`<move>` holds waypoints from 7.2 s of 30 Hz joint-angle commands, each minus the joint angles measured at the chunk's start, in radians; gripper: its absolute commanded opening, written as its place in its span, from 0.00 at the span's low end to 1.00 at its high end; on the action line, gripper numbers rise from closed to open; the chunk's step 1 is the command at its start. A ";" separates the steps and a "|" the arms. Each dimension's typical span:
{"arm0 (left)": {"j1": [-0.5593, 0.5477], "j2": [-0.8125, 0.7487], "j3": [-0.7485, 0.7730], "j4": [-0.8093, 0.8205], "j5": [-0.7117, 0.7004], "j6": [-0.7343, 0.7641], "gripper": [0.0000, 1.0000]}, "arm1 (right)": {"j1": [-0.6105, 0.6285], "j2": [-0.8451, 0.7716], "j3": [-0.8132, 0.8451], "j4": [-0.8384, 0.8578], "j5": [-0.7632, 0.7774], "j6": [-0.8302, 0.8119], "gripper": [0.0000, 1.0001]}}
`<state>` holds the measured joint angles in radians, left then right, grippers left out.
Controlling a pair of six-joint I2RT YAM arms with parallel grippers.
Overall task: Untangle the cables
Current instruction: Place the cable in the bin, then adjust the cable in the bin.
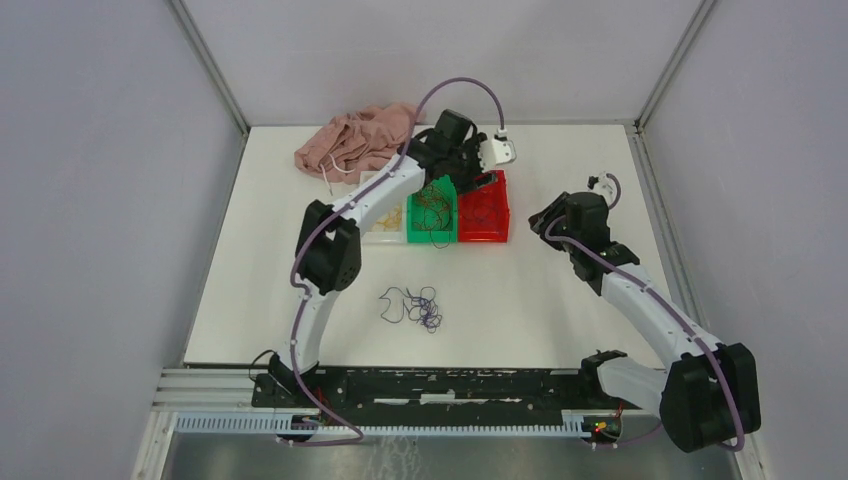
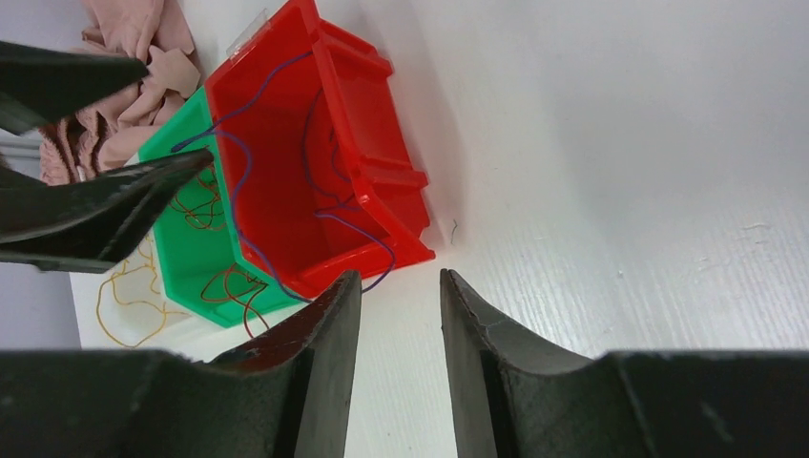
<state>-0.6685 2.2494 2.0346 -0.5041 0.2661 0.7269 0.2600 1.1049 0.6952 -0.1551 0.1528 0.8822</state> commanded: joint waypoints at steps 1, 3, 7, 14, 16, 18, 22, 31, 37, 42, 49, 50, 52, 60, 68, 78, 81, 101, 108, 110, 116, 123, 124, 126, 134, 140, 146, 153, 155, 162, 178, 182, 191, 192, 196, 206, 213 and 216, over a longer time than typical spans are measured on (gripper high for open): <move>0.041 0.000 0.149 -0.250 0.215 0.022 0.79 | -0.004 0.033 0.045 0.094 -0.078 0.009 0.43; 0.044 -0.004 0.165 -0.344 0.251 0.095 0.82 | -0.004 0.055 0.069 0.102 -0.102 0.009 0.43; 0.044 0.001 0.217 -0.505 0.274 0.199 0.89 | -0.002 0.114 0.124 0.117 -0.158 0.019 0.43; 0.132 -0.070 0.249 -0.563 0.327 0.052 0.99 | 0.000 0.224 0.210 0.134 -0.216 -0.006 0.42; 0.167 -0.125 0.230 -0.556 0.344 -0.029 0.99 | 0.001 0.252 0.230 0.123 -0.208 -0.030 0.42; 0.209 -0.189 0.189 -0.540 0.381 -0.104 0.99 | 0.001 0.265 0.251 0.097 -0.192 -0.072 0.42; 0.306 -0.309 0.079 -0.482 0.441 -0.221 0.99 | 0.001 0.234 0.280 0.008 -0.073 -0.159 0.52; 0.438 -0.440 -0.005 -0.454 0.327 -0.438 0.99 | -0.024 0.280 0.270 -0.109 -0.013 -0.189 0.64; 0.520 -0.505 -0.091 -0.461 0.292 -0.475 0.99 | -0.025 0.386 0.224 -0.034 -0.030 -0.164 0.56; 0.555 -0.550 -0.136 -0.491 0.325 -0.452 0.99 | -0.025 0.444 0.278 -0.022 -0.001 -0.203 0.56; 0.592 -0.581 -0.184 -0.473 0.352 -0.474 0.99 | -0.022 0.575 0.305 -0.024 -0.024 -0.202 0.48; 0.593 -0.585 -0.187 -0.473 0.356 -0.475 0.99 | -0.019 0.585 0.300 -0.019 -0.016 -0.210 0.45; 0.597 -0.592 -0.193 -0.473 0.362 -0.470 0.99 | -0.003 0.598 0.302 -0.013 0.010 -0.234 0.42; 0.598 -0.589 -0.206 -0.447 0.383 -0.506 0.99 | 0.050 0.676 0.364 -0.079 0.124 -0.262 0.36; 0.598 -0.613 -0.223 -0.472 0.287 -0.496 0.99 | 0.048 0.656 0.329 -0.070 0.180 -0.249 0.13; 0.605 -0.671 -0.303 -0.400 0.088 -0.544 0.99 | 0.048 0.424 0.339 -0.081 0.097 -0.210 0.00; 0.611 -0.690 -0.330 -0.376 0.065 -0.547 0.99 | 0.057 0.387 0.366 -0.086 0.072 -0.211 0.00; 0.612 -0.717 -0.375 -0.378 0.083 -0.493 0.99 | 0.056 0.504 0.499 -0.152 0.139 -0.429 0.50; 0.612 -0.708 -0.363 -0.387 0.079 -0.477 0.99 | 0.053 0.550 0.469 -0.103 0.071 -0.726 0.57; 0.612 -0.707 -0.359 -0.389 0.084 -0.478 0.99 | 0.052 0.601 0.505 -0.113 0.103 -0.775 0.58; 0.612 -0.702 -0.342 -0.398 0.092 -0.478 0.99 | 0.052 0.712 0.550 -0.103 0.181 -0.907 0.56; 0.612 -0.685 -0.320 -0.407 0.096 -0.483 0.99 | 0.055 0.741 0.520 -0.017 0.189 -0.973 0.47; 0.612 -0.683 -0.320 -0.406 0.096 -0.485 0.99 | 0.057 0.737 0.517 0.003 0.187 -0.980 0.45; 0.612 -0.678 -0.320 -0.411 0.097 -0.487 0.99 | 0.065 0.735 0.517 0.019 0.202 -1.009 0.41; 0.613 -0.675 -0.294 -0.426 0.106 -0.489 0.99 | 0.087 0.766 0.517 0.059 0.207 -1.100 0.40; 0.613 -0.667 -0.280 -0.436 0.095 -0.487 0.99 | 0.088 0.751 0.510 0.078 0.170 -1.101 0.05; 0.613 -0.664 -0.271 -0.440 0.094 -0.488 0.99 | 0.088 0.626 0.557 -0.029 0.165 -1.027 0.00; 0.613 -0.676 -0.271 -0.441 0.076 -0.479 0.99 | 0.132 0.546 0.627 -0.197 0.134 -0.934 0.00; 0.615 -0.678 -0.278 -0.441 0.076 -0.477 0.99 | 0.151 0.548 0.650 -0.236 0.136 -0.907 0.00; 0.622 -0.674 -0.287 -0.435 0.077 -0.479 0.99 | 0.246 0.558 0.717 -0.225 0.158 -0.875 0.00; 0.634 -0.679 -0.297 -0.429 0.082 -0.477 0.99 | 0.287 0.842 0.733 -0.215 0.256 -0.857 0.00; 0.636 -0.681 -0.300 -0.429 0.078 -0.475 0.99 | 0.286 0.891 0.762 -0.220 0.239 -0.826 0.00; 0.642 -0.692 -0.297 -0.429 0.076 -0.472 0.99 | 0.286 0.992 0.908 -0.343 0.261 -0.708 0.27; 0.641 -0.691 -0.297 -0.430 0.075 -0.470 0.99 | 0.287 0.968 0.902 -0.343 0.263 -0.701 0.31; 0.642 -0.691 -0.298 -0.429 0.072 -0.465 0.99 | 0.286 0.843 0.872 -0.322 0.244 -0.680 0.47; 0.643 -0.712 -0.305 -0.435 0.068 -0.452 0.99 | 0.284 0.749 0.938 -0.433 0.277 -0.657 0.59; 0.644 -0.703 -0.300 -0.436 0.072 -0.456 0.99 | 0.244 0.841 0.980 -0.378 0.220 -0.604 0.38; 0.644 -0.709 -0.304 -0.435 0.071 -0.451 0.99 | 0.215 0.915 1.009 -0.384 0.210 -0.579 0.20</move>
<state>-0.0315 1.5837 1.7214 -0.9478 0.3401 0.2214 0.5159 1.9354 1.6470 -0.5476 0.3756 0.2520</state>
